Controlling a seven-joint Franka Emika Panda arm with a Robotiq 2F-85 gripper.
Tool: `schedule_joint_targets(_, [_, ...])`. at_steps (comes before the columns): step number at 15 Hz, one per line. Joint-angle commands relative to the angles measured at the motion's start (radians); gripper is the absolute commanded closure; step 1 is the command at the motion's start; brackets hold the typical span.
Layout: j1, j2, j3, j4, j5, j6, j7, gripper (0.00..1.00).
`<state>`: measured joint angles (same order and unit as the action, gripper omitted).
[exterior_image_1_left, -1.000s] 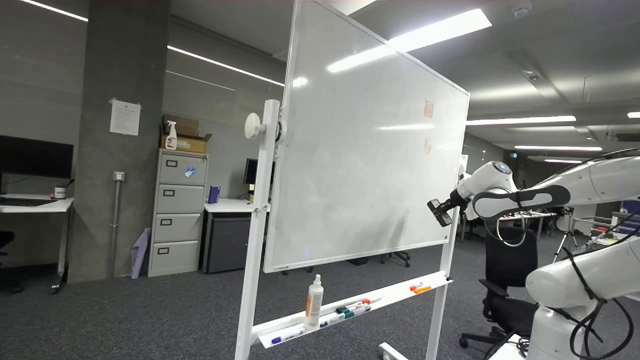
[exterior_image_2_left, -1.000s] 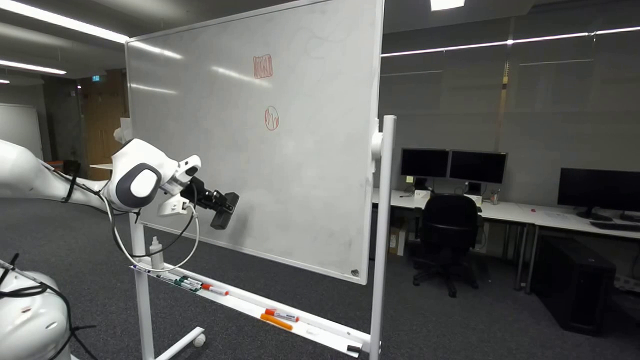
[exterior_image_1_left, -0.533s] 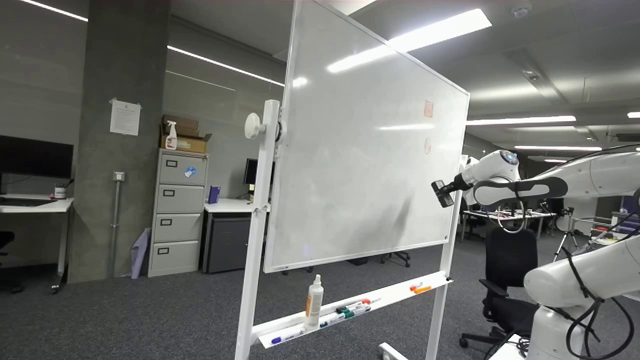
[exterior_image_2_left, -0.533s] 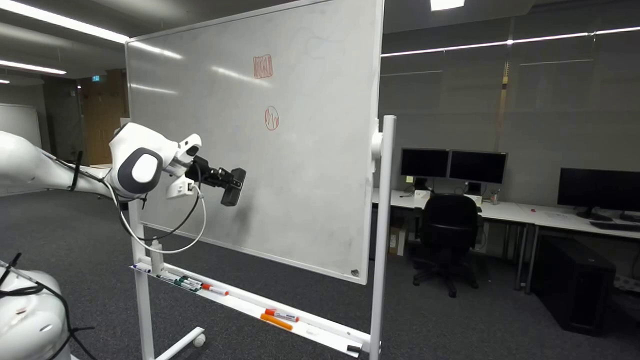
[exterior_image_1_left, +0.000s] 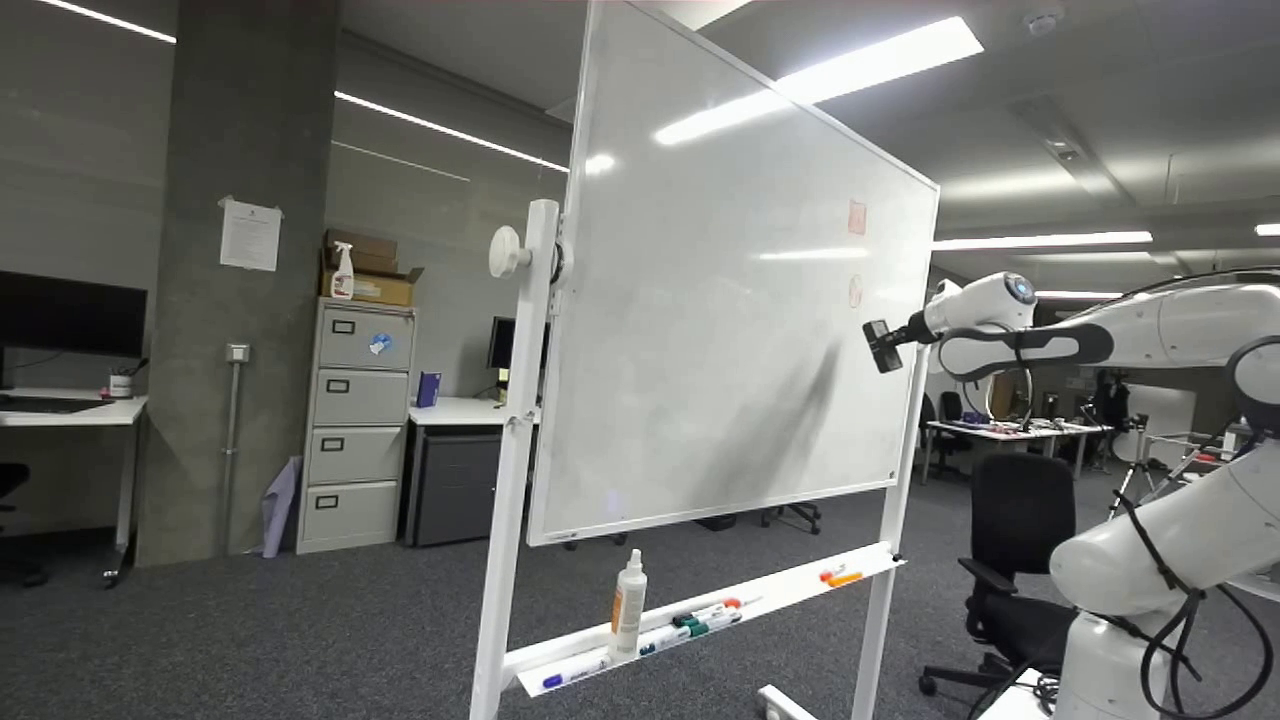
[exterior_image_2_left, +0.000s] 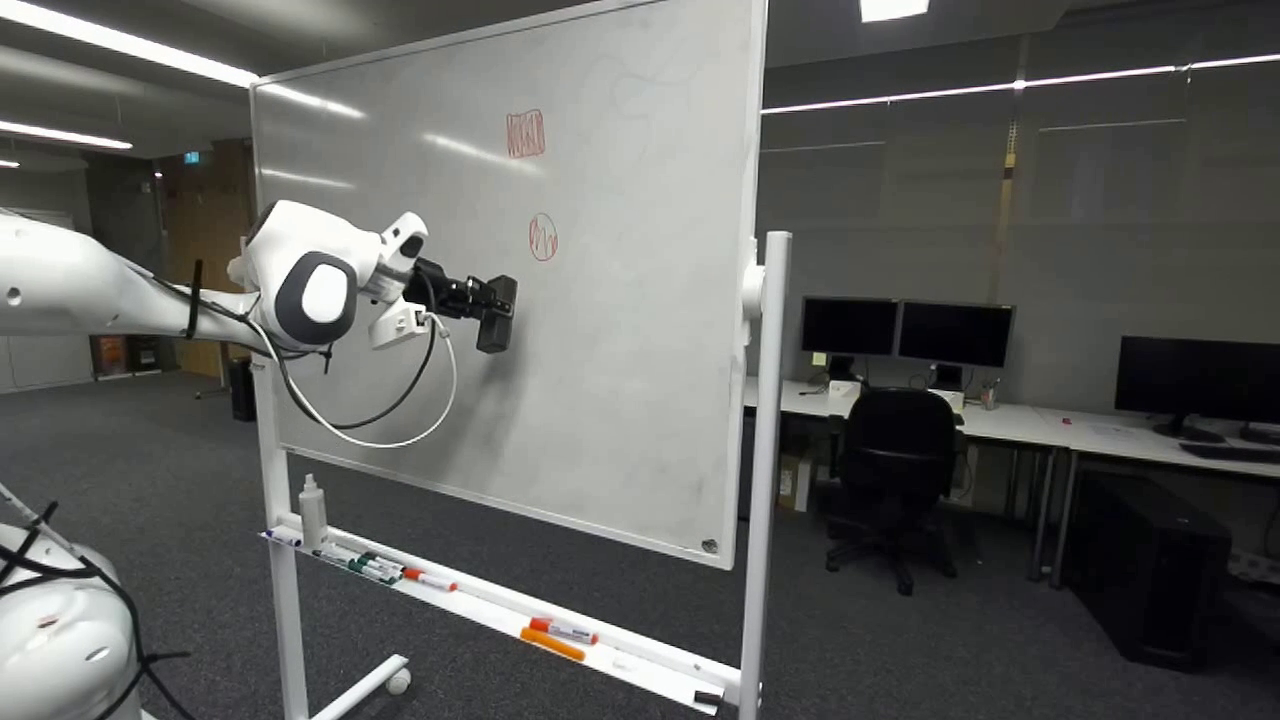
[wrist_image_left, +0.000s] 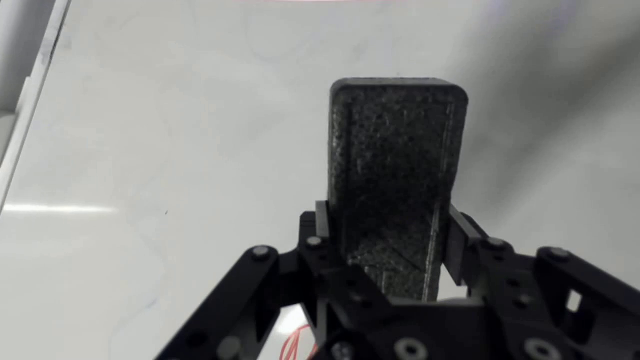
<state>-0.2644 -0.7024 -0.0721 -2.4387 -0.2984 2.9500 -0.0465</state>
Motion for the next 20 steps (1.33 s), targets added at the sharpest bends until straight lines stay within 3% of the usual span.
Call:
schedule_joint_targets(1, [0.009,0.016,-0.008,0.026,0.027,0.000,-0.030,0.45])
schedule_joint_targets(9, [0.044,0.043,-0.032,0.064,0.037,0.000,-0.047,0.45])
schedule_joint_targets(10, [0.045,0.043,-0.032,0.064,0.037,0.000,-0.047,0.70])
schedule_joint_targets(15, [0.054,0.093,-0.042,0.118,0.067,0.098,-0.034,0.70])
schedule_joint_targets(20, [0.114,0.196,-0.069,0.194,0.138,0.202,-0.042,0.70])
